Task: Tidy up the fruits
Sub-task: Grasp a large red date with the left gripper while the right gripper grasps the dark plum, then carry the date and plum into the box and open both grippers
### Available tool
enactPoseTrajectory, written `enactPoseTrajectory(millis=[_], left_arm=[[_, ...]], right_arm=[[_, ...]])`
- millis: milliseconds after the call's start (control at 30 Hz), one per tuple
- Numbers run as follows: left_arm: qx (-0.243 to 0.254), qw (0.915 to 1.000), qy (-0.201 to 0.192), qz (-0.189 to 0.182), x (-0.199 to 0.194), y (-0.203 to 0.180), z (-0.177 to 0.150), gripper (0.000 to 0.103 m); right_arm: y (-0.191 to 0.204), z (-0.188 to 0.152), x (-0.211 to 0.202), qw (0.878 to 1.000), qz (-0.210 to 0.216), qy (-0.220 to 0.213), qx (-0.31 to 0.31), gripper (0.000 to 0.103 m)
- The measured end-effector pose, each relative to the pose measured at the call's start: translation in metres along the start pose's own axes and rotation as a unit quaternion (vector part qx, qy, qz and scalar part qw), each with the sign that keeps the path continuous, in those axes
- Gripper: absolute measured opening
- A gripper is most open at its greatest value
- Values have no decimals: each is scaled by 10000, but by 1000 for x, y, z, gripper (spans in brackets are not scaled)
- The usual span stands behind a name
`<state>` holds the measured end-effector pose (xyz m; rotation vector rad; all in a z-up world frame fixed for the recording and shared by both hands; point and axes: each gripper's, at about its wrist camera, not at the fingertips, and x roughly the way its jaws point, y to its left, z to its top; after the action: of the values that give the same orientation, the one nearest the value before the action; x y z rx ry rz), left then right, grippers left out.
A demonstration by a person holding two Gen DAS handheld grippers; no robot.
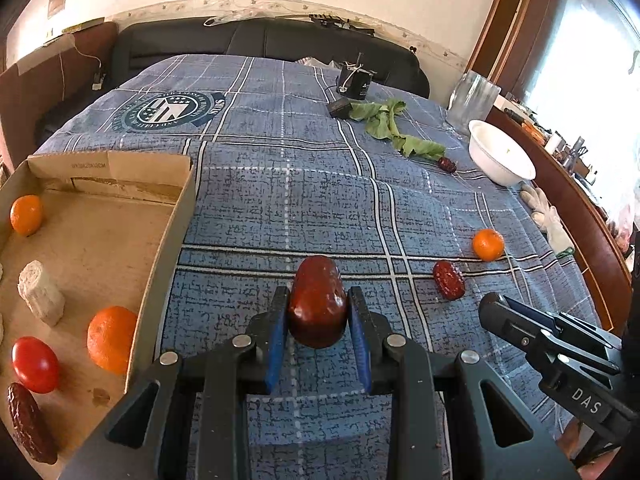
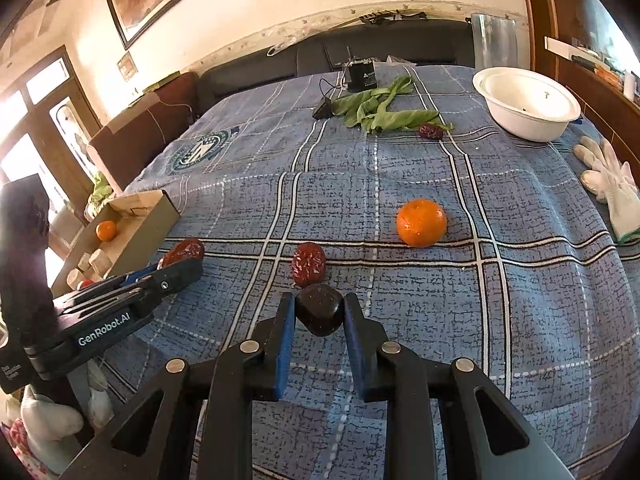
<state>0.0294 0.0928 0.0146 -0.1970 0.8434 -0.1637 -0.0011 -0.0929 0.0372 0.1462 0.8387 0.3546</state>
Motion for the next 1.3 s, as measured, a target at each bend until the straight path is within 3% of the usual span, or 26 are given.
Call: enactPoseTrajectory(millis=[133, 333, 567, 800, 1067, 1300], left_arm=[[-143, 9995, -171, -218, -26, 5, 1, 28], [-418, 9975, -430, -376, -79, 27, -6, 28], [-778, 9952, -546, 242, -128, 80, -26, 28], [-1246, 9865, -408, 984, -142, 143, -49, 28], [-1457, 9787, -343, 1407, -144, 178, -63, 28], [-1482, 9761, -403, 1535, -146, 187, -66, 28]], right_arm=[[16, 0, -20, 9991, -271, -289, -141, 26], [54, -5, -42, 9990, 38, -293, -328, 26], [116, -8, -50, 9954, 734, -114, -602, 27], [193, -24, -33, 9865, 1153, 166, -1154, 27], [244, -53, -2, 9784, 1191, 565, -1591, 27], [267, -68, 22, 9724, 1134, 823, -1865, 28]])
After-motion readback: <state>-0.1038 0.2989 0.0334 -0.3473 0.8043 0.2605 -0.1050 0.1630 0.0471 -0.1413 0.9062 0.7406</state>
